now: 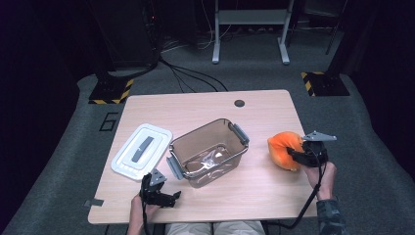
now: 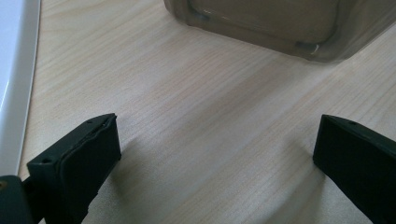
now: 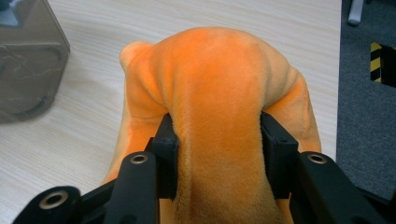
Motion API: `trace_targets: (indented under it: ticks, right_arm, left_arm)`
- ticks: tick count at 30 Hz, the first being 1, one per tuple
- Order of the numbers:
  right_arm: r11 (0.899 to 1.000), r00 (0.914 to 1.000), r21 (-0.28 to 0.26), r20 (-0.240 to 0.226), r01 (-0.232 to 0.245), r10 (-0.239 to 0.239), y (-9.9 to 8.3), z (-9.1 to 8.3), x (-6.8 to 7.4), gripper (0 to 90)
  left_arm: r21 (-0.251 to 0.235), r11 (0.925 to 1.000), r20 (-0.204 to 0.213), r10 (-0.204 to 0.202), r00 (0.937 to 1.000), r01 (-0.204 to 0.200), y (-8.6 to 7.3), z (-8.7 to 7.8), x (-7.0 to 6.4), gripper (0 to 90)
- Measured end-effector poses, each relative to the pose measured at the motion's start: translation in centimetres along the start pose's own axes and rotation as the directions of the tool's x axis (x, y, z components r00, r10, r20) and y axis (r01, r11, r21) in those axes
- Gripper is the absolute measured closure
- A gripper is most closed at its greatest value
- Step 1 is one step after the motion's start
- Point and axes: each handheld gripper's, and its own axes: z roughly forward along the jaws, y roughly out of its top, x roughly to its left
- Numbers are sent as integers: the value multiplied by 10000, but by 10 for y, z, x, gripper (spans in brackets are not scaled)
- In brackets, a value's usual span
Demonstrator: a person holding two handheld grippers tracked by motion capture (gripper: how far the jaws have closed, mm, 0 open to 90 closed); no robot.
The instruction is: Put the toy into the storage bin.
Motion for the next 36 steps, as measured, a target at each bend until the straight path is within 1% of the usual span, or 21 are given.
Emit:
trace_targets:
  ticks: [5,8,12,14,17,19,25,36]
  right_arm:
    - [9999,9999,-121,-97,53,-54,7,-8,2,571]
    - [9994,9995,-198,-139,274,-277,14,-15,5,570]
    - [9989,9991,-281,-194,363,-368,19,-19,7,568]
    - [9982,9984,-316,-233,503,-510,23,-21,8,567]
    - [9982,9985,-368,-262,465,-475,27,-24,10,566]
    - [9974,9977,-401,-272,602,-613,30,-27,12,565]
    - [9961,9969,-555,-346,692,-712,38,-33,15,563]
    - [9912,9932,-862,-493,1006,-1051,56,-46,26,561]
  left_arm:
    - [3,10000,-3,-5,10000,5,0,0,0,4]
    - [2,10000,-7,-9,10000,9,0,0,0,4]
    - [1,10000,-14,-12,10000,12,0,0,0,4]
    - [0,10000,-15,-33,10000,33,0,0,0,4]
    - [2,10000,-34,-25,10000,25,0,0,0,4]
    - [-3,10000,-30,-35,10000,35,0,0,0,4]
    - [43,10000,-36,-55,10000,56,0,0,0,4]
    - [25,10000,-45,-94,9999,94,0,0,0,4]
